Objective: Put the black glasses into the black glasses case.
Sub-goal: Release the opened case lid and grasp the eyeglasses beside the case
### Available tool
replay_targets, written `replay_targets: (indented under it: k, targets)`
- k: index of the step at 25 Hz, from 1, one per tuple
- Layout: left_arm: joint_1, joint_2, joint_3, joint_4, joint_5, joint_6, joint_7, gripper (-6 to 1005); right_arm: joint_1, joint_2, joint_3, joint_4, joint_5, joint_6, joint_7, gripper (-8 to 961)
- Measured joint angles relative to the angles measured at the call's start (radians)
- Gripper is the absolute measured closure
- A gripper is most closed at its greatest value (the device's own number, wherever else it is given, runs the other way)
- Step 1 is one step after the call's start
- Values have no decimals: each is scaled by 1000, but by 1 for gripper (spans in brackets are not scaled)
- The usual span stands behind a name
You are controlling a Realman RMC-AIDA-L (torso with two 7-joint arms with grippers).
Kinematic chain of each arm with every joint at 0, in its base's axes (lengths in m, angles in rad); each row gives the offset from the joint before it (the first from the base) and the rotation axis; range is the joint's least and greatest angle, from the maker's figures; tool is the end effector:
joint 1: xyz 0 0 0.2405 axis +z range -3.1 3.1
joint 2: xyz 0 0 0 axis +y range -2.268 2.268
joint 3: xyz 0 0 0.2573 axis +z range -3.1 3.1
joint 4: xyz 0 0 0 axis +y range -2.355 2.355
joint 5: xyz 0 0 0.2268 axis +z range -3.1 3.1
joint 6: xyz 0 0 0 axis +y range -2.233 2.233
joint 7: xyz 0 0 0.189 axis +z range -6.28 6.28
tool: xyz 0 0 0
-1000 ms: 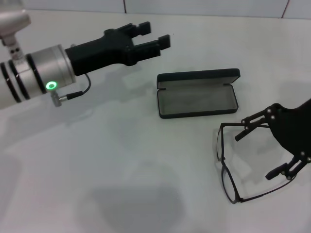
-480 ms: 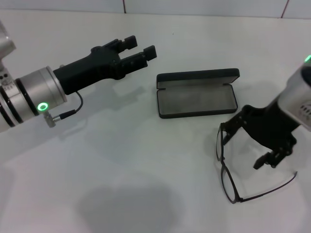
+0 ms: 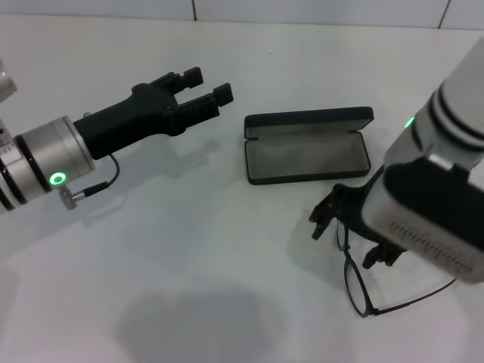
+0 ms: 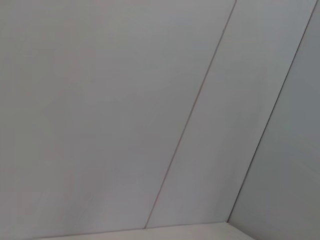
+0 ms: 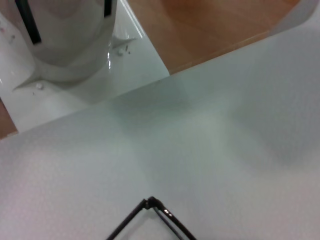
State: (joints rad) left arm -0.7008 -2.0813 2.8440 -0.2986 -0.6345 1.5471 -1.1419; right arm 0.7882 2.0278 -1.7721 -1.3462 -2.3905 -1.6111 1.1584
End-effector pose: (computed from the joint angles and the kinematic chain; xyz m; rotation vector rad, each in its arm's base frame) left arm -0.2498 0.3805 -0.0510 -2.3692 -0.7972 -1.0841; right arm 0.1194 0.3377 -0.1001 2.3774 1.5082 0.6297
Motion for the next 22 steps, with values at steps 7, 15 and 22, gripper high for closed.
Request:
replay_targets:
  k: [7,15,22]
  targets:
    - [16,6,0,-2,14,2,1,180,-12,0,-84,8,-11,71,26,204]
    - [13,11,0,-1,17,2,1,181,-17,0,-92,27,-25,77,30,244]
    - [7,11,0,-2,17,2,1,181,-29,0,-83,45,-26,82,23,502]
